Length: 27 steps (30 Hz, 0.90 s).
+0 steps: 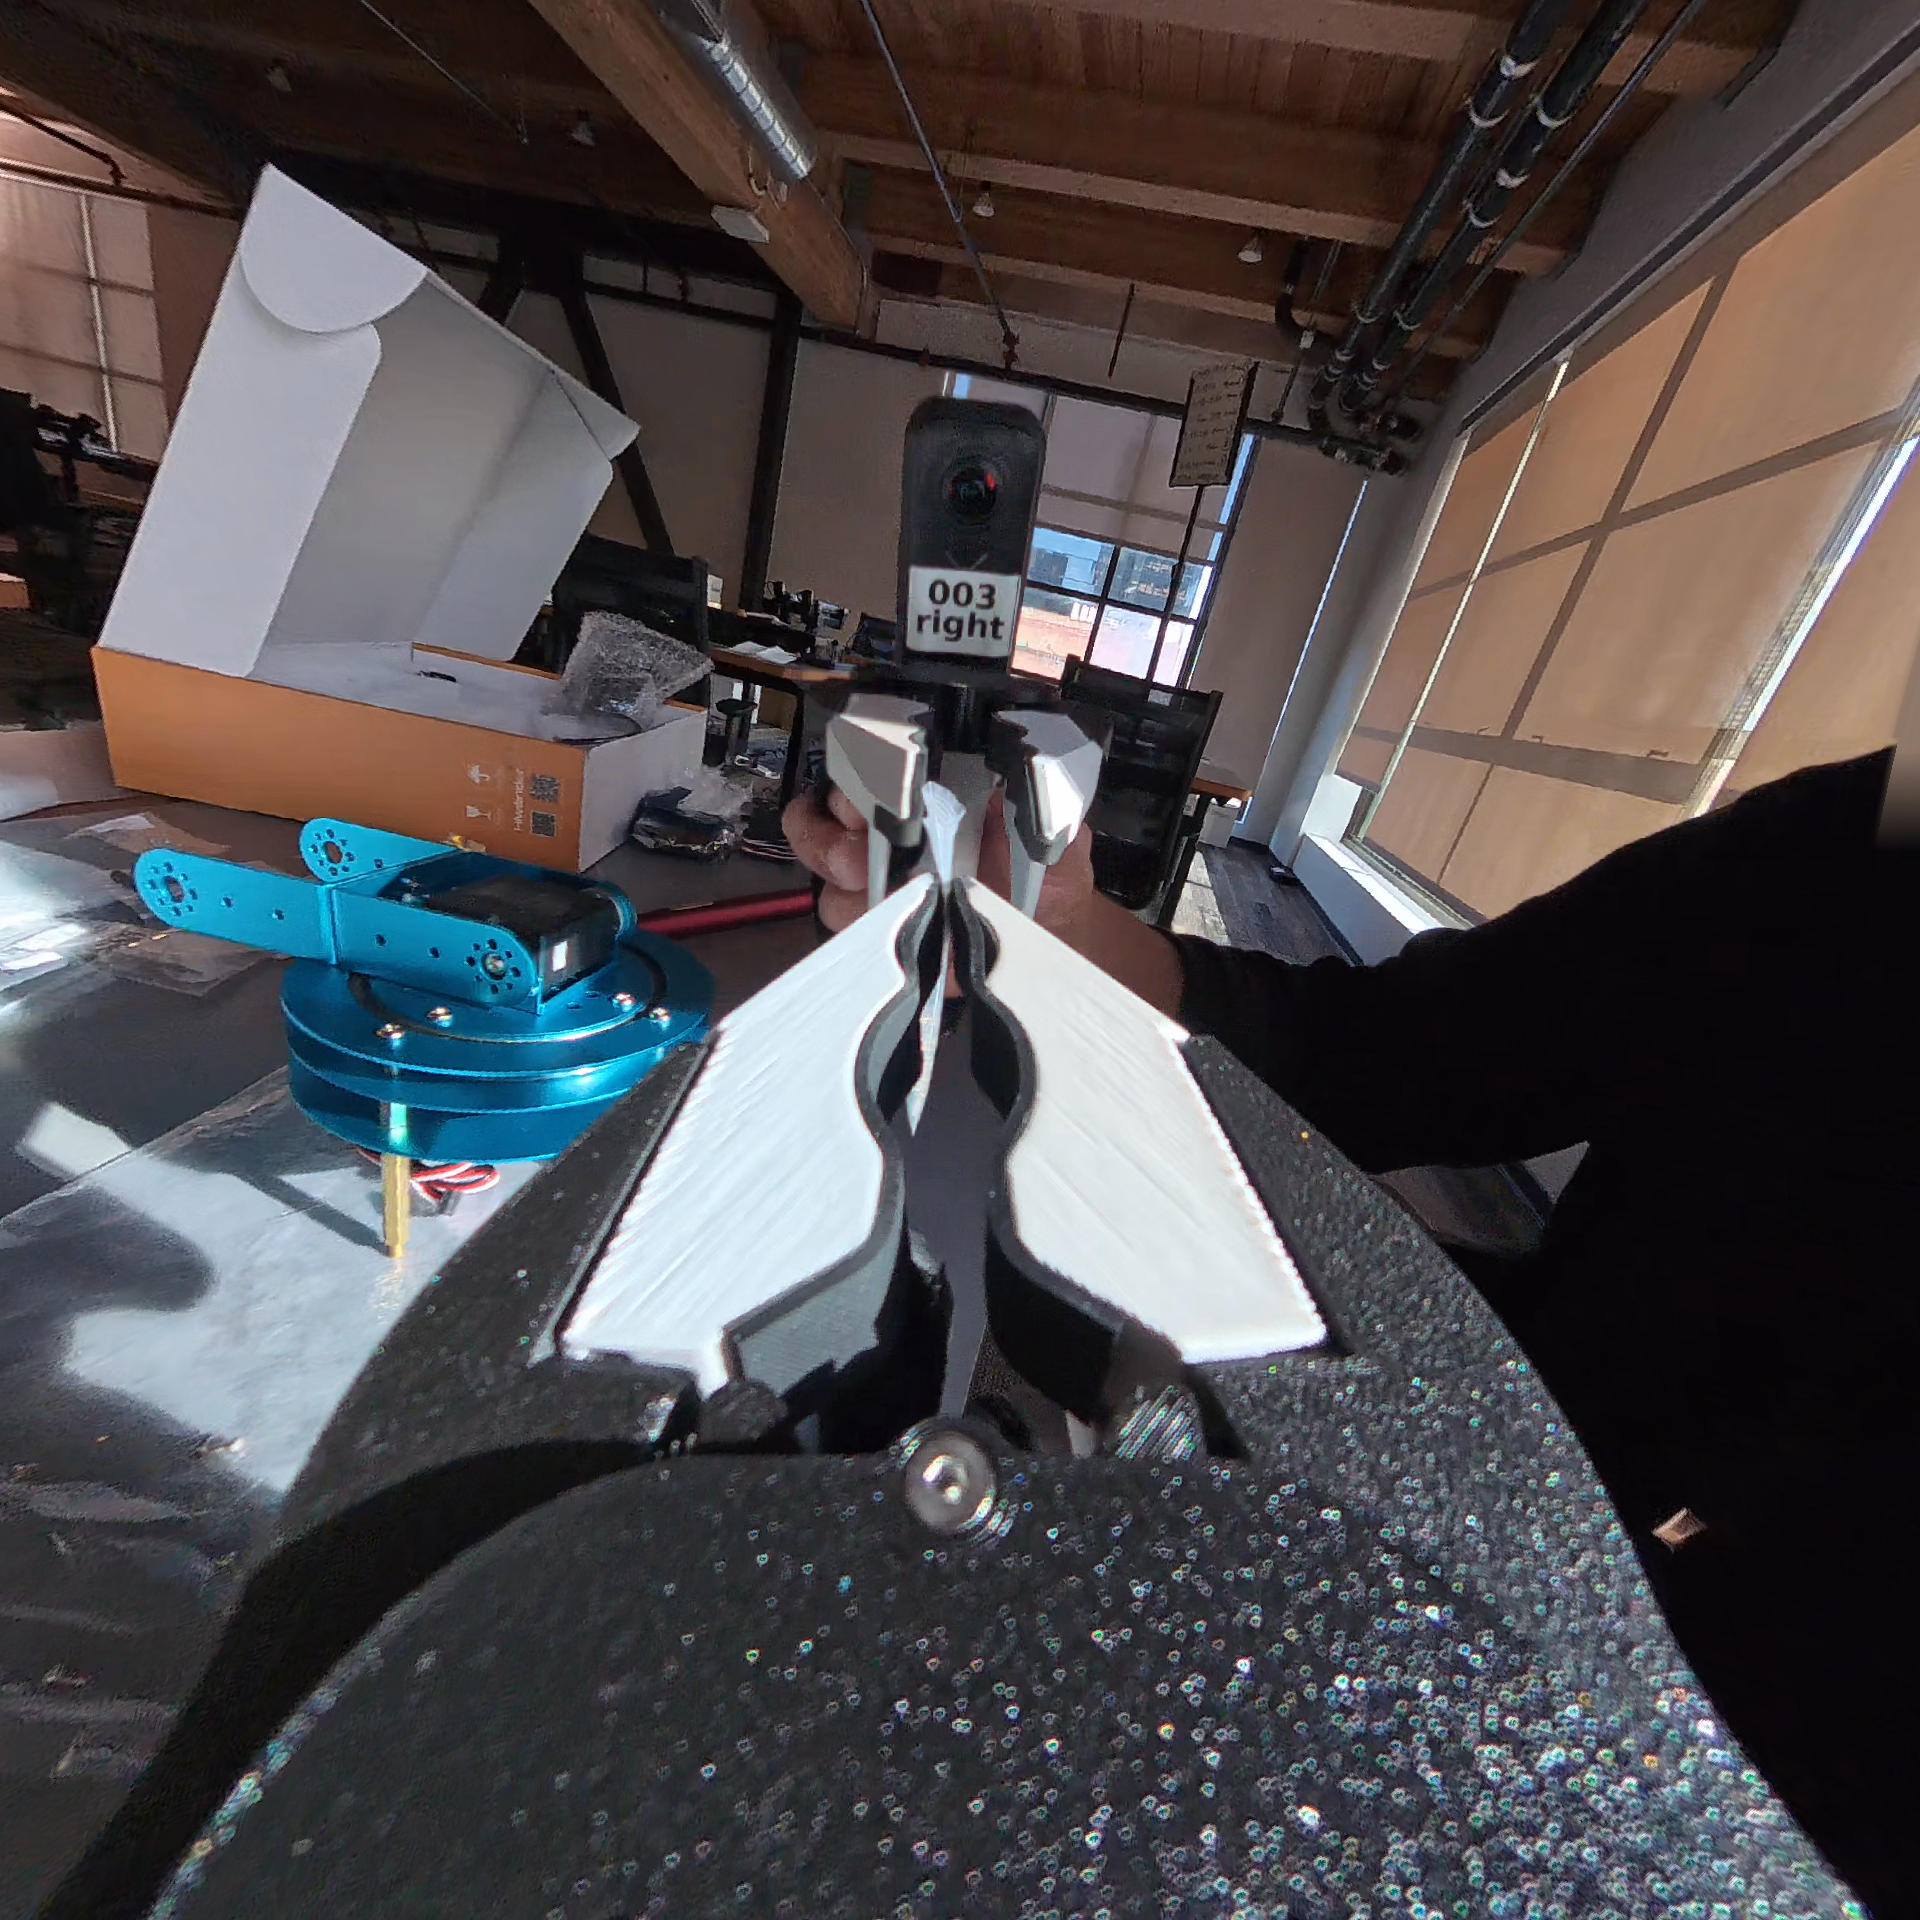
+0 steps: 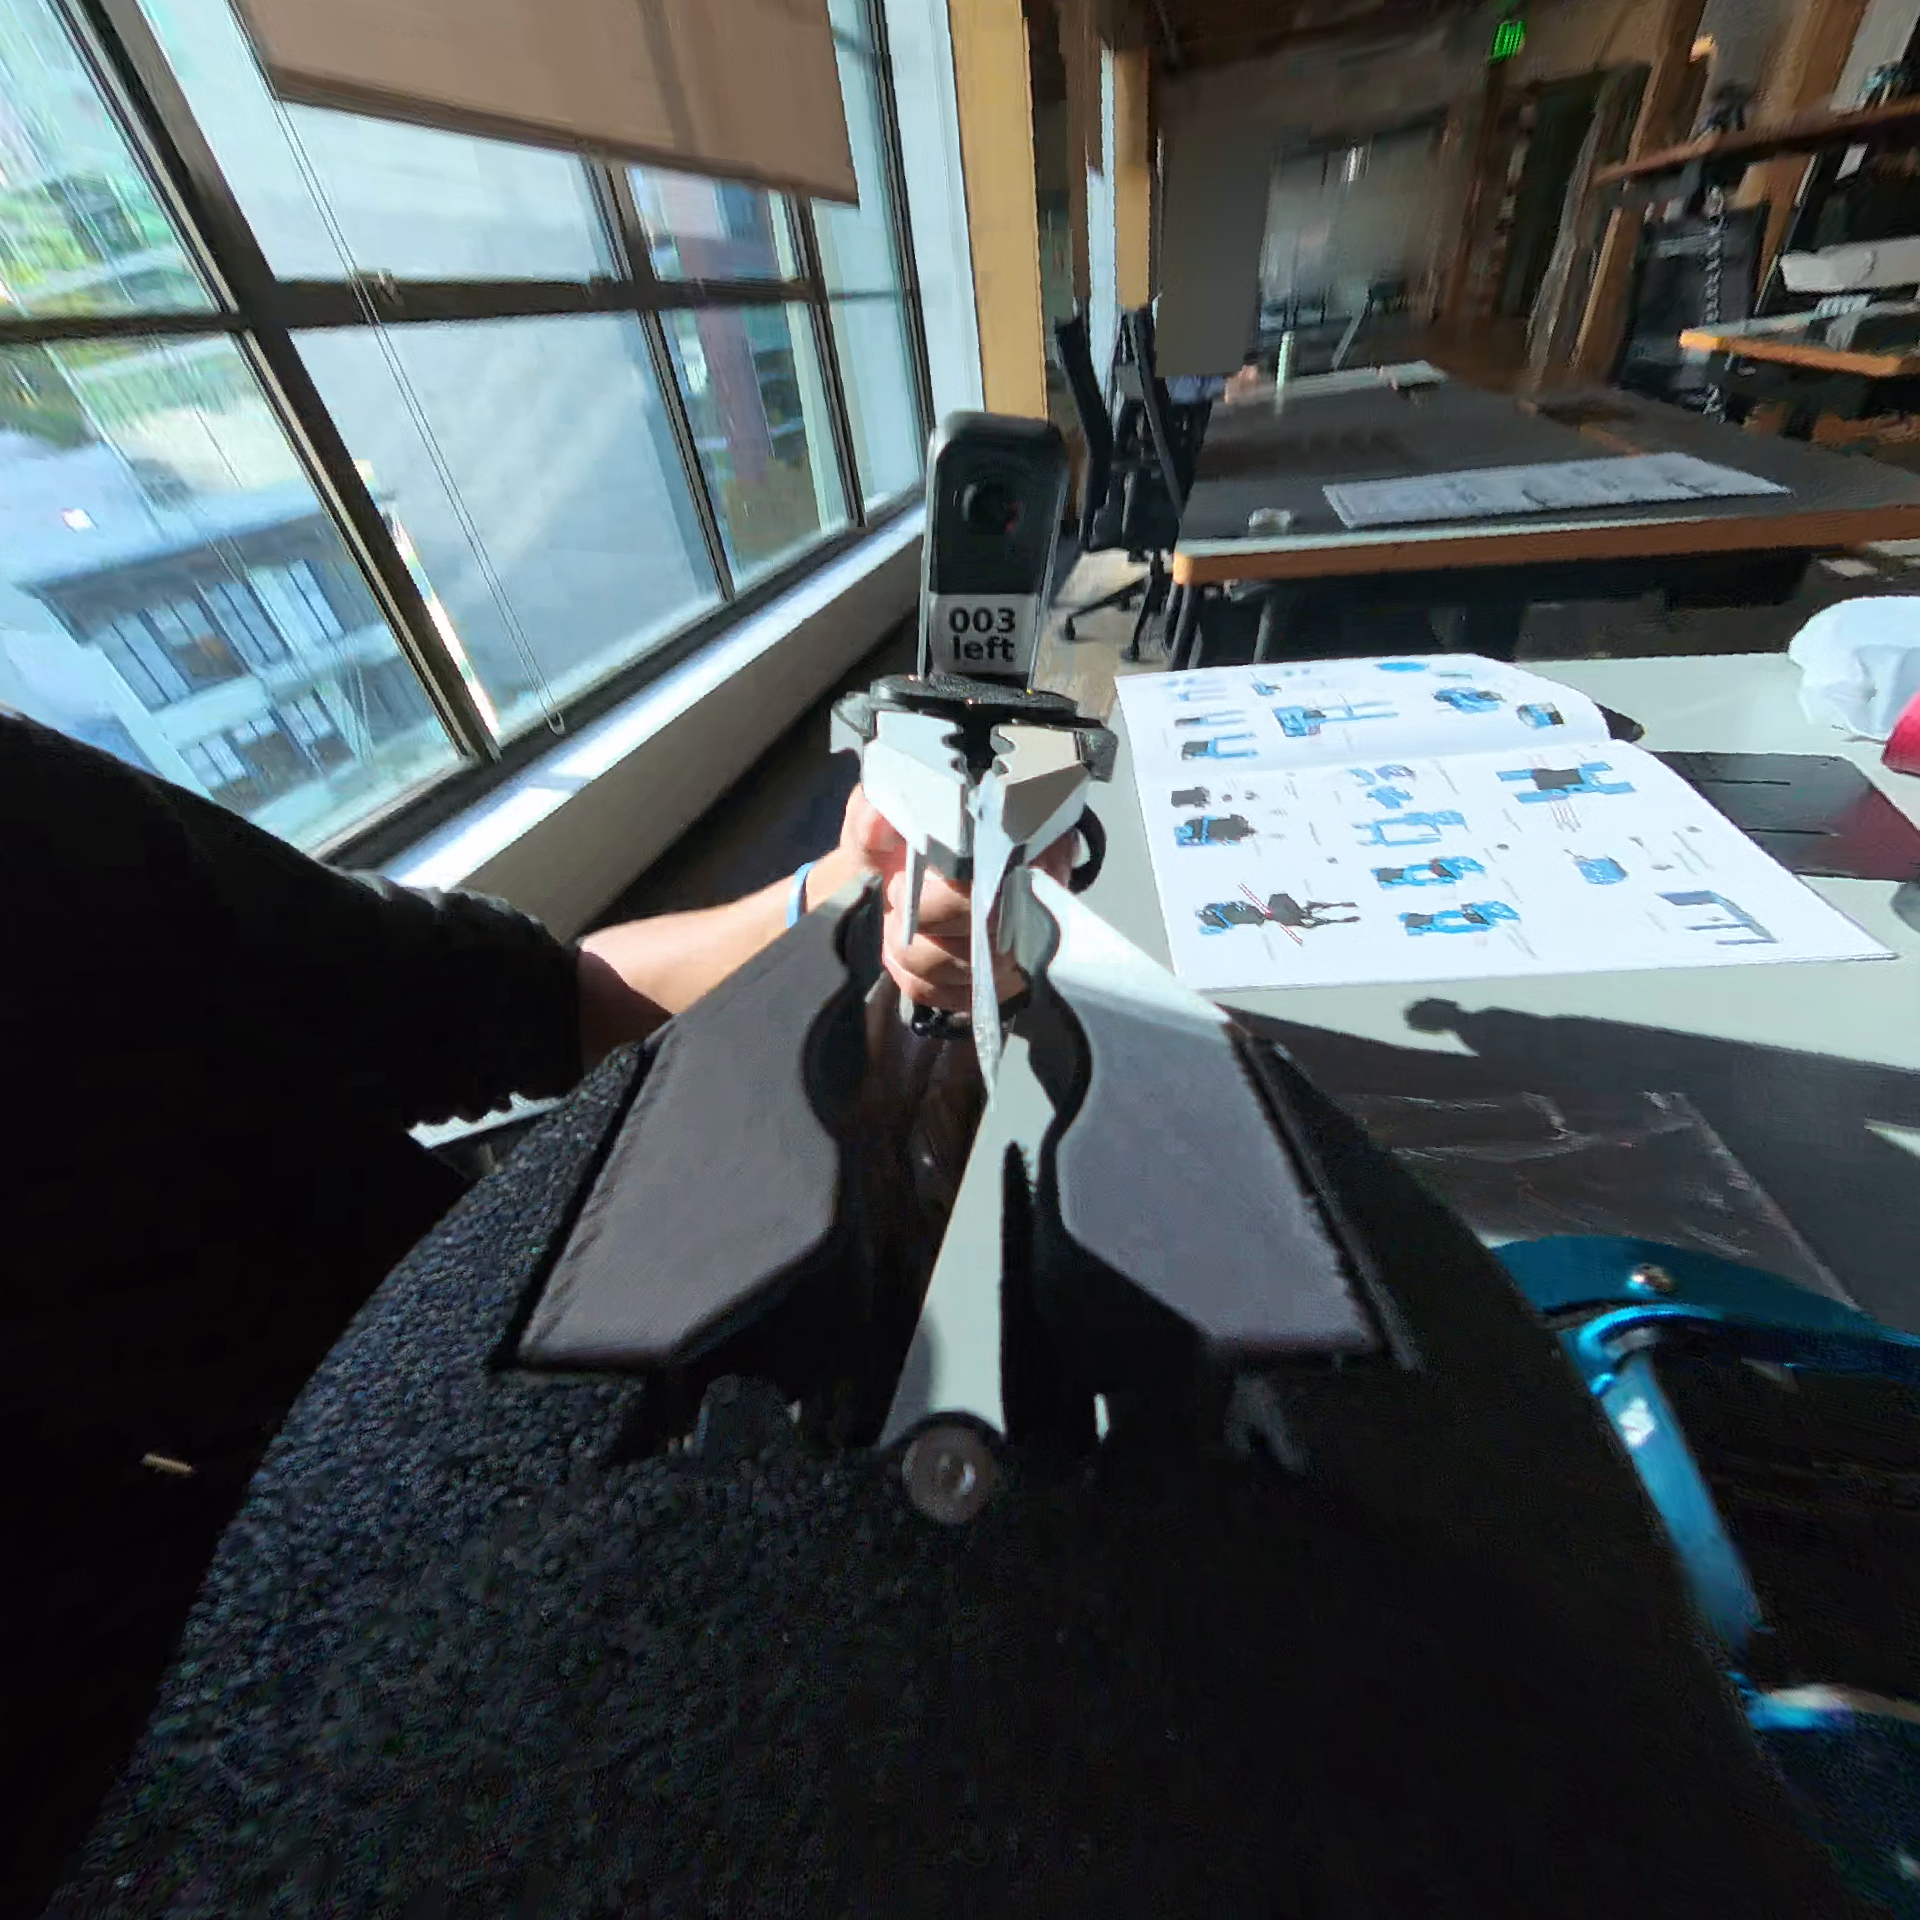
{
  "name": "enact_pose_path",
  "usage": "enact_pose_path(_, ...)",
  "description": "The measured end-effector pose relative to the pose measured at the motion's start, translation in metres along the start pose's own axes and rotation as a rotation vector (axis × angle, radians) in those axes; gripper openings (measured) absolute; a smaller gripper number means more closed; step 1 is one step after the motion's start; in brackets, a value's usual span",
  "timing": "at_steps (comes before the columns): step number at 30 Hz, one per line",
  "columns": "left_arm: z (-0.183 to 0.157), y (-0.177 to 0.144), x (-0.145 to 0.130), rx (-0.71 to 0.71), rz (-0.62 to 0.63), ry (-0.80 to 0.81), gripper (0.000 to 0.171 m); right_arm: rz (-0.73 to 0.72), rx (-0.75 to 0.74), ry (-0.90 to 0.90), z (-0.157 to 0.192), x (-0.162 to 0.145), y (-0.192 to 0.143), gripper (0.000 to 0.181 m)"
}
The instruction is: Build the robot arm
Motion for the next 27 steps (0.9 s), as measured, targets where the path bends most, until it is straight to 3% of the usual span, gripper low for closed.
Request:
enact_pose_path(3, -0.001, 0.007, -0.004, -0.01, 0.018, 0.002, 0.0, -0.13, -0.005, 0.014, 0.009, -0.014, -0.005, 0.016)
enact_pose_path(7, -0.004, 0.018, -0.009, -0.016, 0.026, -0.01, 0.0, -0.19, 0.002, -0.003, 0.013, -0.019, -0.015, 0.0)
enact_pose_path(11, -0.007, 0.022, -0.009, -0.037, 0.008, -0.019, 0.0, -0.164, -0.036, -0.009, 0.012, -0.016, -0.021, 0.0)
enact_pose_path(15, -0.007, 0.024, -0.009, -0.032, 0.016, -0.014, 0.0, -0.146, -0.071, -0.018, 0.013, -0.023, -0.023, 0.017)
enact_pose_path(20, -0.008, 0.028, -0.013, -0.029, 0.032, -0.015, 0.0, -0.153, -0.057, -0.014, 0.016, -0.026, -0.024, 0.001)
enact_pose_path(25, -0.01, 0.031, -0.014, -0.008, 0.04, 0.0, 0.0, -0.153, -0.062, 0.015, 0.011, -0.027, -0.027, 0.0)
enact_pose_path(27, -0.012, 0.032, -0.014, -0.001, 0.055, 0.021, 0.011, -0.144, -0.08, 0.012, 0.011, -0.026, -0.028, 0.0)
Point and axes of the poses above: each gripper's, where its closed fingertips meet, y out along the fingers, x out of its top, z = x × y across the jaws, the point moved 10 cm from there along -y, back along the fingers, and after that the axes turned 4 degrees about -x, right-handed, at the moved point
